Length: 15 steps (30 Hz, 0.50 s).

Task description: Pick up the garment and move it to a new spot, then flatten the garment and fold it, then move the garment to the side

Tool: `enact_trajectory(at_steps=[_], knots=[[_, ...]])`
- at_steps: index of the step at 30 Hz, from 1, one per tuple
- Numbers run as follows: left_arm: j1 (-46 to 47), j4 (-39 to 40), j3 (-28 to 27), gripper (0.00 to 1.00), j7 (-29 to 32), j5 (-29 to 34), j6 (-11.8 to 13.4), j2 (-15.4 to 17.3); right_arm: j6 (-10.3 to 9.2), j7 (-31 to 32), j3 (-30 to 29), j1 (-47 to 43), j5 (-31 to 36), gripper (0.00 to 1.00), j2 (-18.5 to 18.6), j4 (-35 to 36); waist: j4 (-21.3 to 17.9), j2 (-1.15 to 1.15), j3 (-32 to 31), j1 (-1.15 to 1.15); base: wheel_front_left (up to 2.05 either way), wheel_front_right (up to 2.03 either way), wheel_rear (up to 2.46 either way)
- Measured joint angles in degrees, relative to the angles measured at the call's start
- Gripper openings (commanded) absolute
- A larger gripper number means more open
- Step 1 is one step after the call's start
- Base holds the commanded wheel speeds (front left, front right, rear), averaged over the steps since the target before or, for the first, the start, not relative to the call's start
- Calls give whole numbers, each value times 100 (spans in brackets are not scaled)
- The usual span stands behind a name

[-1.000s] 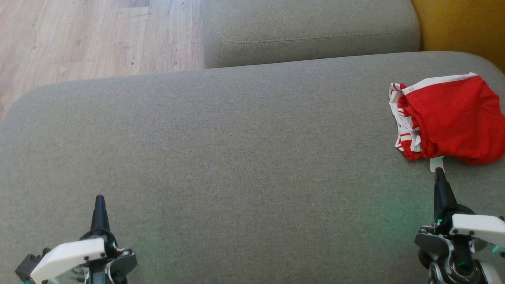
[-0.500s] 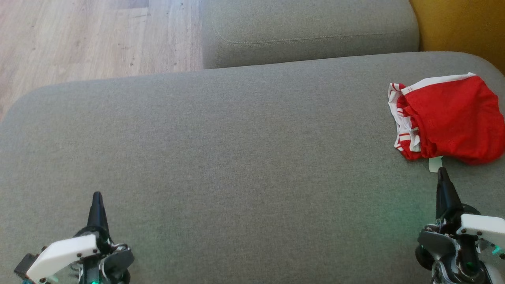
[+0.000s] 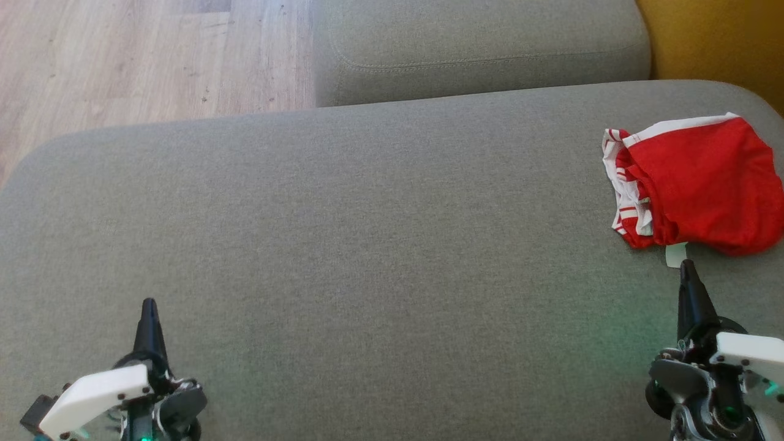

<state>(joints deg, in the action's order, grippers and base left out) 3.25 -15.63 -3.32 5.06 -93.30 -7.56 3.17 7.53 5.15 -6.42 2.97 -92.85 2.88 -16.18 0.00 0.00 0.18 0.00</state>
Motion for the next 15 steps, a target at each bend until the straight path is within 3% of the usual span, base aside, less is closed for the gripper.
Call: enact_trajectory(at_steps=[15], knots=[[0, 0, -19, 0, 25, 1, 0, -10, 0, 45, -26, 1, 0, 0, -2, 0, 0, 0, 0, 0, 0, 0, 0]])
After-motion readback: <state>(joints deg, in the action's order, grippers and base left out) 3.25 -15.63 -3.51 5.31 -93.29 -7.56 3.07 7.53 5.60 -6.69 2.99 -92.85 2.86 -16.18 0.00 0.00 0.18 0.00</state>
